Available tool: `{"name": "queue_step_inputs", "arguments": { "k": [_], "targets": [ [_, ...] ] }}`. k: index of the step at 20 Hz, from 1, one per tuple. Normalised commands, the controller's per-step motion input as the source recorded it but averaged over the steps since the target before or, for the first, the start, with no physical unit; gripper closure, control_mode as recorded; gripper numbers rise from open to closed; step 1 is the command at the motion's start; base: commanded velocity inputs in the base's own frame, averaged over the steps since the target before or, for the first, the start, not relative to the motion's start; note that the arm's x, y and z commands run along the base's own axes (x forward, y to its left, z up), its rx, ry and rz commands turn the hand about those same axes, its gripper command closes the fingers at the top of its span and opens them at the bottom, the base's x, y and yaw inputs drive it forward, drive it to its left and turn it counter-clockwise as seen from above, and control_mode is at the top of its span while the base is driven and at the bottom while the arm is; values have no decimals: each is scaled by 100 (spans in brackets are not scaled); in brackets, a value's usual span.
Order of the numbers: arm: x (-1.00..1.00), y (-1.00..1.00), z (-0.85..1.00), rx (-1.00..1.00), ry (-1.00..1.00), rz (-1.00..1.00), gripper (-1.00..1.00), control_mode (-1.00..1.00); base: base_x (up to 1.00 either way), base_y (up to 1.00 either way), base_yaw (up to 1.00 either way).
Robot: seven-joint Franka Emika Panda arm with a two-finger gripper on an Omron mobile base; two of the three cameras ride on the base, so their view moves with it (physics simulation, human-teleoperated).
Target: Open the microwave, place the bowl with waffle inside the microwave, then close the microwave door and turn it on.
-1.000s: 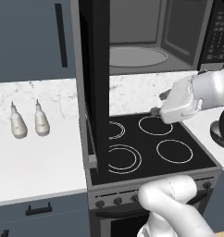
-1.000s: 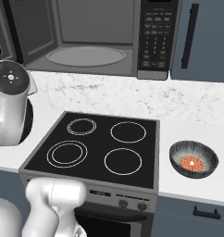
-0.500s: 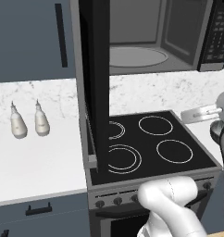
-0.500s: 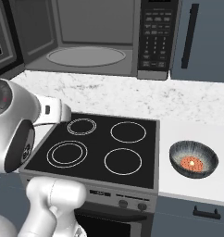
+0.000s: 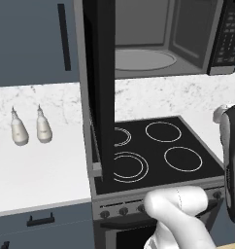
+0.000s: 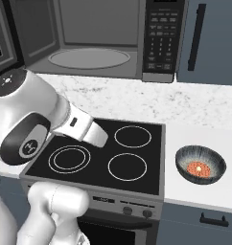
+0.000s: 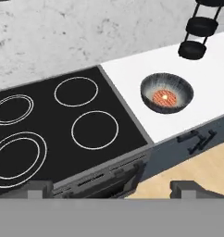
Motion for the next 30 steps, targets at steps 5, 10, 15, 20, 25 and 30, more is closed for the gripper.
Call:
{"name": "queue_step_inputs", "arguments": {
  "k": [5,10,15,20,25,30],
  "targets": [
    [-2,-100,-7,21,23,-43,-100,-100,0,0,0],
    [2,-99,-20,24,11,-41,-100,-100,0,0,0],
    [22,-87,-59,22,2,-17,-100,-100,0,0,0],
    [64,-49,-77,15,-10,0,-100,-100,0,0,0],
    [42,-66,-61,15,0,-4,-100,-100,0,0,0],
    [24,-53,-49,8,4,-20,-100,-100,0,0,0]
  ]
}}
